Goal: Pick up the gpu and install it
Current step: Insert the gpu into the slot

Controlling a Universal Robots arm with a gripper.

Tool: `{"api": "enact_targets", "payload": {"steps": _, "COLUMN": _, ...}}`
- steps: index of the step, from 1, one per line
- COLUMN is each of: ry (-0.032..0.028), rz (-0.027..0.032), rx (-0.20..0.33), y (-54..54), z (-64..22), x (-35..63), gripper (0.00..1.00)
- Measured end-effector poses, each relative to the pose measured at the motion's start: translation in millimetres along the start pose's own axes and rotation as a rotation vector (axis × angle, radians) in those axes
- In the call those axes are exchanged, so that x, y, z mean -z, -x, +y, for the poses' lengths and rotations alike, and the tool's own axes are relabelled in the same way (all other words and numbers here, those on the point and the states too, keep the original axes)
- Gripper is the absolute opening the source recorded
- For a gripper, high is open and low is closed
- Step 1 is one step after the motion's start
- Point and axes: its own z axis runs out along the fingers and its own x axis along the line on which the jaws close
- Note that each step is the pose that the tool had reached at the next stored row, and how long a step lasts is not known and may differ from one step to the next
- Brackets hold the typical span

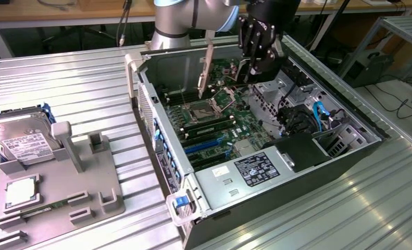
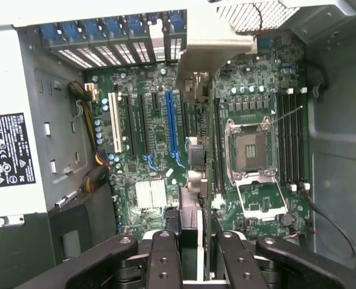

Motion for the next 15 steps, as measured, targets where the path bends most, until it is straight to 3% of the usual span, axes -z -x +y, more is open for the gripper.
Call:
{"api": "enact_targets", "payload": {"steps": 1, "ry": -0.0032, "rz": -0.0004, "rx": 0.000, "y": 0.0, "z": 0.1, "x": -0.8, "gripper": 0.28}}
{"api": "enact_targets", "payload": {"steps": 8, "ry": -0.0023, "rz": -0.0035, "rx": 0.074, "y": -0.1, "z": 0.2, "x": -3.0, "gripper": 0.28}}
{"api": "enact_targets", "payload": {"steps": 15, "ry": -0.0021, "rz": -0.0054, "rx": 0.081, "y": -0.1, "z": 0.2, "x": -4.1, "gripper": 0.28}}
